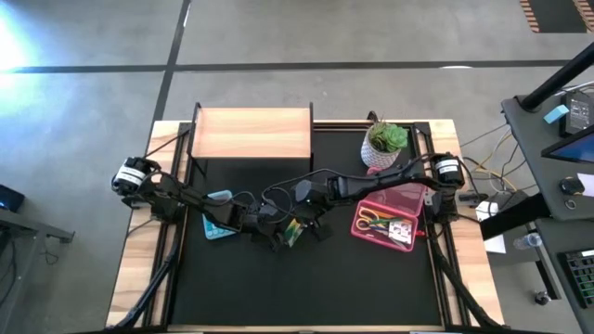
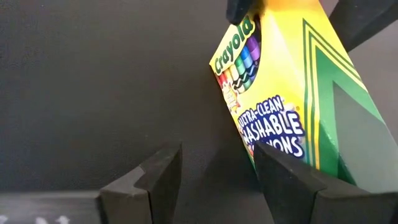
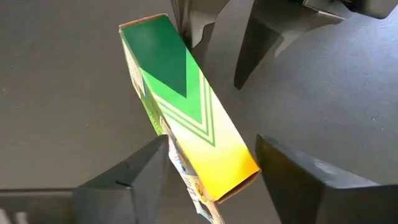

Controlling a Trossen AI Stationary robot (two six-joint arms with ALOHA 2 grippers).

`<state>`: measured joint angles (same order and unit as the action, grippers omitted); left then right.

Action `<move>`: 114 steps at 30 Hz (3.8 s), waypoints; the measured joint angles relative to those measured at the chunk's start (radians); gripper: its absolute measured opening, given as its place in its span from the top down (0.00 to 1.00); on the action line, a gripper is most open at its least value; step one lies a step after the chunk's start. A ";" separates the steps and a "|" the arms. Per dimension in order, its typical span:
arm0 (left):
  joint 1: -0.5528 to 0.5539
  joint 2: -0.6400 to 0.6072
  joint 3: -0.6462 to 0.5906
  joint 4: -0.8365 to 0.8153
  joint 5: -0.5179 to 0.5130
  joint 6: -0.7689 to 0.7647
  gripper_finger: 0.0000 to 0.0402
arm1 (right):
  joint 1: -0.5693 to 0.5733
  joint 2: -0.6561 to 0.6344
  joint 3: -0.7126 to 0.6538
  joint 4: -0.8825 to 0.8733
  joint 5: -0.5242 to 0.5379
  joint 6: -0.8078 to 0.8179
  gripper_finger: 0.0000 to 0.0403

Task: Pack school essentials
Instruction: Put the box of crayons into the pink supply box

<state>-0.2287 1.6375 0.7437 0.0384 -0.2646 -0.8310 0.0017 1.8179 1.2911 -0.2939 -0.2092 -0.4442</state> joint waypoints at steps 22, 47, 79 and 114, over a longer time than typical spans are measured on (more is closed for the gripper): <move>0.000 0.000 0.000 -0.002 0.006 0.000 0.55 | 0.000 -0.052 0.032 -0.185 0.000 0.082 0.64; 0.000 -0.003 0.000 -0.002 0.022 0.000 0.55 | 0.000 -0.205 0.036 -0.455 0.082 0.523 0.64; 0.000 -0.003 0.000 -0.001 0.024 -0.028 0.55 | 0.005 -0.179 0.028 -0.448 0.063 0.341 0.31; 0.000 -0.003 0.000 0.000 0.023 -0.053 0.55 | 0.005 -0.178 -0.213 -0.142 0.061 0.289 0.55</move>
<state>-0.2291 1.6341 0.7437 0.0380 -0.2413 -0.8841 0.0063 1.6402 1.0782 -0.4358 -0.1487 -0.1554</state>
